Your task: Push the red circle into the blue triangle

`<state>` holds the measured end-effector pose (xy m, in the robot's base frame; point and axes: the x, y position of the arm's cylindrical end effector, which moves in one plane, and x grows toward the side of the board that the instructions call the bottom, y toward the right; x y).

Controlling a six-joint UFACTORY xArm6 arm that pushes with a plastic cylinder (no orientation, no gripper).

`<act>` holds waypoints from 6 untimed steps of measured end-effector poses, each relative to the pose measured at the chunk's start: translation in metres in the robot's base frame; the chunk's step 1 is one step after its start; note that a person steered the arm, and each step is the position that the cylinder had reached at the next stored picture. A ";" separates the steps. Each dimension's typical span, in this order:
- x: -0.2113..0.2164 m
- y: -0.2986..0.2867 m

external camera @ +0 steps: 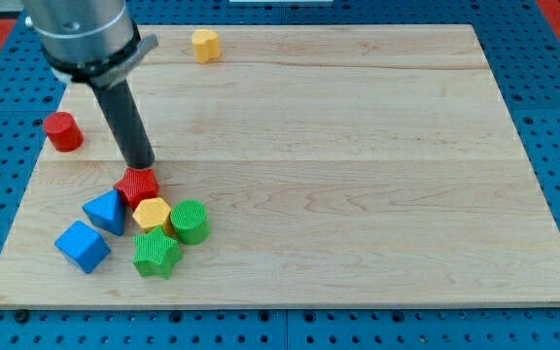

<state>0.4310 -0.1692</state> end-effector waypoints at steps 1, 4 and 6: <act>-0.060 -0.034; 0.012 -0.072; -0.044 -0.016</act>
